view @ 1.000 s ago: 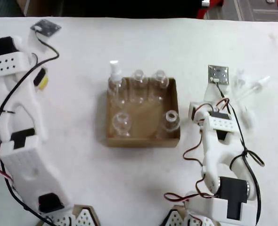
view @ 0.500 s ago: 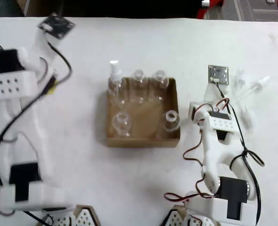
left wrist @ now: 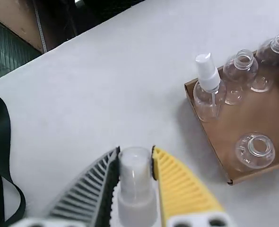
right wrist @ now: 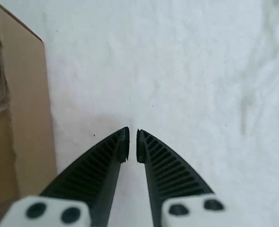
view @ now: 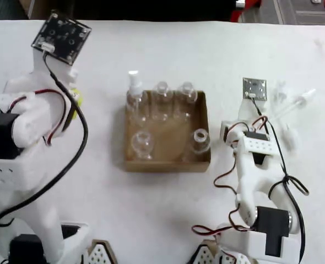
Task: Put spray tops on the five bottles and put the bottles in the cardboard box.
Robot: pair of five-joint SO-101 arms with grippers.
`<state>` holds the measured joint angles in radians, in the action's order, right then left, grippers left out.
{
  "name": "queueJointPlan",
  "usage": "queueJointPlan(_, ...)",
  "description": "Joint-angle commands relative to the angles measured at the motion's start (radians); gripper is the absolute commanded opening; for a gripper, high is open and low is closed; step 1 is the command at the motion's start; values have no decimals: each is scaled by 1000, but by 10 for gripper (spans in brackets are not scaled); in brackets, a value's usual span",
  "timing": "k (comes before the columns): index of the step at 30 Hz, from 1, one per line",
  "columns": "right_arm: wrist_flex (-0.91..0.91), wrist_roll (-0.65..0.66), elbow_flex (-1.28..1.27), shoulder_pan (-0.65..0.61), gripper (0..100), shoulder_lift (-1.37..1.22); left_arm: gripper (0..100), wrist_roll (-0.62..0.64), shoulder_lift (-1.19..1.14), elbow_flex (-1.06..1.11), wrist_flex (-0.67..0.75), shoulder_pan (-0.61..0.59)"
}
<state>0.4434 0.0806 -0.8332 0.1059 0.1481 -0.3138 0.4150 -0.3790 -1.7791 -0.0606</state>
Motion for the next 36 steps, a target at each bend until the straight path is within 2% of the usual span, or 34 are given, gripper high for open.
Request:
queueJointPlan(1, -18, 14, 6, -4, 21, 12, 23, 41, 30, -3, 23, 15)
queueJointPlan(7, -19, 14, 6, -7, 21, 12, 23, 41, 38, -3, 12, 8)
queueJointPlan(16, -19, 14, 5, -7, 21, 12, 23, 43, 196, 0, 14, 16)
queueJointPlan(21, -19, 14, 5, -7, 21, 12, 23, 43, 234, 91, 20, 16)
queueJointPlan(32, -19, 14, 5, -7, 21, 12, 24, 43, 443, 351, 183, 16)
queueJointPlan(36, -19, 14, 5, -8, 21, 12, 24, 43, 549, 460, 298, 16)
